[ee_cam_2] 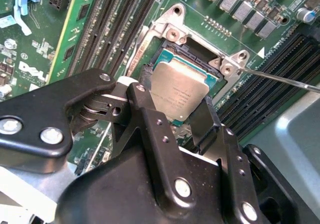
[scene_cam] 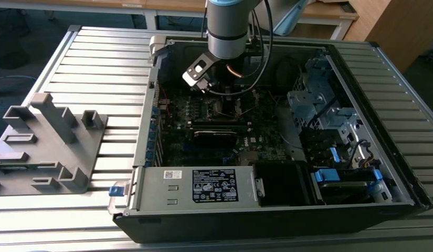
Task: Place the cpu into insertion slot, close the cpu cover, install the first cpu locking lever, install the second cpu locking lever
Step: 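Place the cpu into insertion slot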
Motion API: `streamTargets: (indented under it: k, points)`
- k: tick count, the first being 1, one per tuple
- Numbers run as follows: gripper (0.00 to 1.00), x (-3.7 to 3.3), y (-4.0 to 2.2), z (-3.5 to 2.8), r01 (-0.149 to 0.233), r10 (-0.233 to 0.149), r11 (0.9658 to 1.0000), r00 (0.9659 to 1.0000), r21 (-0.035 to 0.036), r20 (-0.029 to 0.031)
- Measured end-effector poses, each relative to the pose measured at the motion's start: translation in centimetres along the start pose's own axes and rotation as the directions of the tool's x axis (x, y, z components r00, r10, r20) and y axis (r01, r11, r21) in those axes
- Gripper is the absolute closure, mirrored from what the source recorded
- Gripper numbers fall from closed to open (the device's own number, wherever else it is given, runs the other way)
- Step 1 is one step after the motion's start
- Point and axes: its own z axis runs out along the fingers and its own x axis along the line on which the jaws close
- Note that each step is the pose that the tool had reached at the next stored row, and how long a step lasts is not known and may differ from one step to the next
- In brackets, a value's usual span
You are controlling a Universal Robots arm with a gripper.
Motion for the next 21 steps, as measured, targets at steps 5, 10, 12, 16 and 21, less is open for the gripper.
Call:
streamTargets:
  k: [5, 10, 12, 16, 21]
  points:
    - [0.46, 0.01, -0.04, 0.03, 0.0, 0.0, 1.0, 1.0, 0.0, 0.0001]
    - [0.46, 0.01, -0.12, 0.1, 0.0, 0.0, 1.0, 1.0, 0.0, 0.0]
    - [0.46, 0.01, -0.12, 0.15, 0.0, 0.0, 1.0, 1.0, 0.0, 0.0]
    - [0.46, 0.01, -0.12, 0.15, 0.0, 0.0, 1.0, 1.0, 0.0, 0.0001]
    - [0.46, 0.01, -0.13, 0.18, -0.031, 0.031, 0.9995, 0.9995, 0.0005, 0.0023]
